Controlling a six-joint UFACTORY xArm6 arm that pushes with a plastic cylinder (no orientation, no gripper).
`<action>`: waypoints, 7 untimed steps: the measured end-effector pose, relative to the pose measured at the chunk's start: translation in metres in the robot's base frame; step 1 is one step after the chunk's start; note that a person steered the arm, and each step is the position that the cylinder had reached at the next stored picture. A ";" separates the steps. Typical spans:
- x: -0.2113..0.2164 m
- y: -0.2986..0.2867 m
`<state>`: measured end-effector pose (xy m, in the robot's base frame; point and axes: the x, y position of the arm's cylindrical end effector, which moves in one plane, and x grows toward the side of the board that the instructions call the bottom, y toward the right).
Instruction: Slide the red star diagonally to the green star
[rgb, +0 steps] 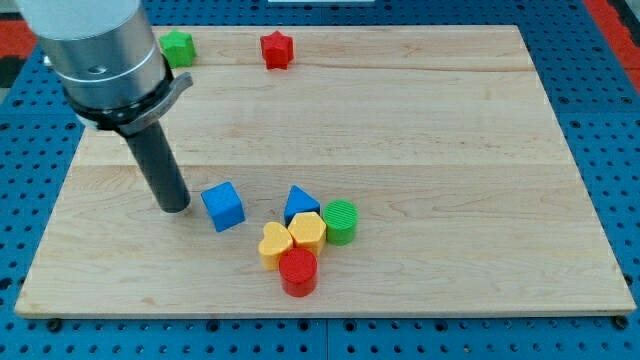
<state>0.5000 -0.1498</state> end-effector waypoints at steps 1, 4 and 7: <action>0.008 0.044; -0.111 -0.026; -0.307 0.073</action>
<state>0.1926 -0.0769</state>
